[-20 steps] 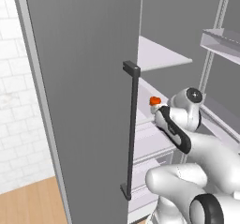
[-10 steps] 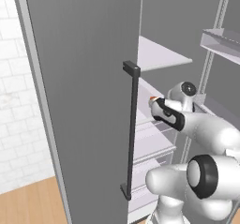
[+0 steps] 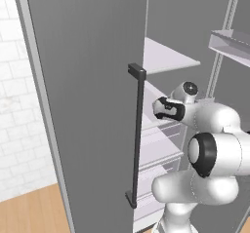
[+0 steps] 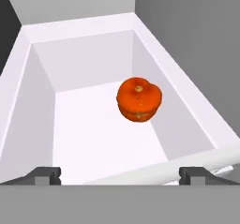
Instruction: Place one squash and one chicken drumstick in each tupperware on the nearby counter, to pack two identical lunches.
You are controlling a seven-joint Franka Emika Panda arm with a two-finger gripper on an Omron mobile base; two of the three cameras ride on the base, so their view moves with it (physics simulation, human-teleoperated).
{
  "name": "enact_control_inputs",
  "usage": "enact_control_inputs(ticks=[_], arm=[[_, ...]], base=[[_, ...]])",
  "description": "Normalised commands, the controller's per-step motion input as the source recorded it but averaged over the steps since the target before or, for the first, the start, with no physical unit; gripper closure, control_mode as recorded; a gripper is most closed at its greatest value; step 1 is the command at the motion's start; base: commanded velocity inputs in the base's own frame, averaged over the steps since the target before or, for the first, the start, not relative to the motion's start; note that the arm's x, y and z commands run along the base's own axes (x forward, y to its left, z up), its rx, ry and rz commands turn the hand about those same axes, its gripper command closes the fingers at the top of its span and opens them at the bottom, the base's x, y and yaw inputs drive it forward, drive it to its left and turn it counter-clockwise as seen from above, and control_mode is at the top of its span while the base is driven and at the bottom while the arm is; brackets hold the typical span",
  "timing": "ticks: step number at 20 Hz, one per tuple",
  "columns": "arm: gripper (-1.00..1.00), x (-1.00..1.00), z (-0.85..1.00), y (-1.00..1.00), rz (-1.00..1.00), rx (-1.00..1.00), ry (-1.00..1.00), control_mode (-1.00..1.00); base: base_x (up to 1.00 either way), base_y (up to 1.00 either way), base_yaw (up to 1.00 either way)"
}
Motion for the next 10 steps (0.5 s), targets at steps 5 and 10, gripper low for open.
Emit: enact_control_inputs(ticks=[5, 10], arm=[[-1.00, 0.32, -0.21, -0.19, -0.01, 0.00, 0.01, -1.00], [-1.00, 0.37, -0.24, -0.07, -0.02, 0.00, 0.00, -1.00]], base=[[0.00, 0.00, 0.00], [0.00, 0.00, 0.00]])
